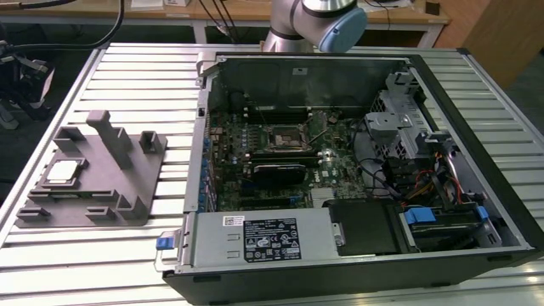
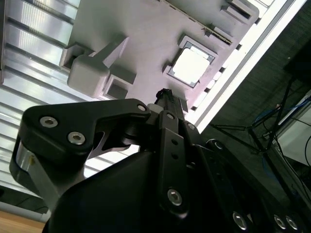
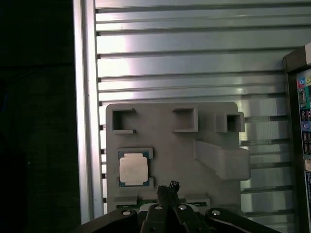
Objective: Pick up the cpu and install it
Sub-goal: 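Pick up the cpu and move it towards the insertion slot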
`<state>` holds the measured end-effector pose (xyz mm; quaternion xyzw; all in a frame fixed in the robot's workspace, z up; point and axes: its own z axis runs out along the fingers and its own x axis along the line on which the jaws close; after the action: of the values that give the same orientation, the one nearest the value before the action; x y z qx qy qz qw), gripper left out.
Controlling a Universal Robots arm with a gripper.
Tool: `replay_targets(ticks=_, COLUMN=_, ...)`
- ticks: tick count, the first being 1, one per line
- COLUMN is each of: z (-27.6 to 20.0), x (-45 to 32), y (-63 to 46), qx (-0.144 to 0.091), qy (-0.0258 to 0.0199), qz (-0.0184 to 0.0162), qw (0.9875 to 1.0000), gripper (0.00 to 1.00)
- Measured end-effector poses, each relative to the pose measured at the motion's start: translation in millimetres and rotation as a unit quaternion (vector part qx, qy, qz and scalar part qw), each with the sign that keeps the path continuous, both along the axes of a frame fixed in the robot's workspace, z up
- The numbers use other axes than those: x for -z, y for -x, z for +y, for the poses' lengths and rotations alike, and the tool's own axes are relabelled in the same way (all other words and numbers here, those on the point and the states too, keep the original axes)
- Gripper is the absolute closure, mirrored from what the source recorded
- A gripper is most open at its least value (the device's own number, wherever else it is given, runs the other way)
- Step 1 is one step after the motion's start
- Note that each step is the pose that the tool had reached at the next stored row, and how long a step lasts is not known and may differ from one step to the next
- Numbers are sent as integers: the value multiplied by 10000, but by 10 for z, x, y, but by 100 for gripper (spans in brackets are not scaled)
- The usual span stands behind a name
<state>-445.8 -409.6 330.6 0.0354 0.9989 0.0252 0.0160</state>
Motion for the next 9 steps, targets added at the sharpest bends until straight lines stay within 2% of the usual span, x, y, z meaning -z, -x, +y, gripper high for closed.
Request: replay_targets(ticks=9, z=-1, x=61, y=68, qx=0, qy=0, qz=-2, qw=10000, gripper=89)
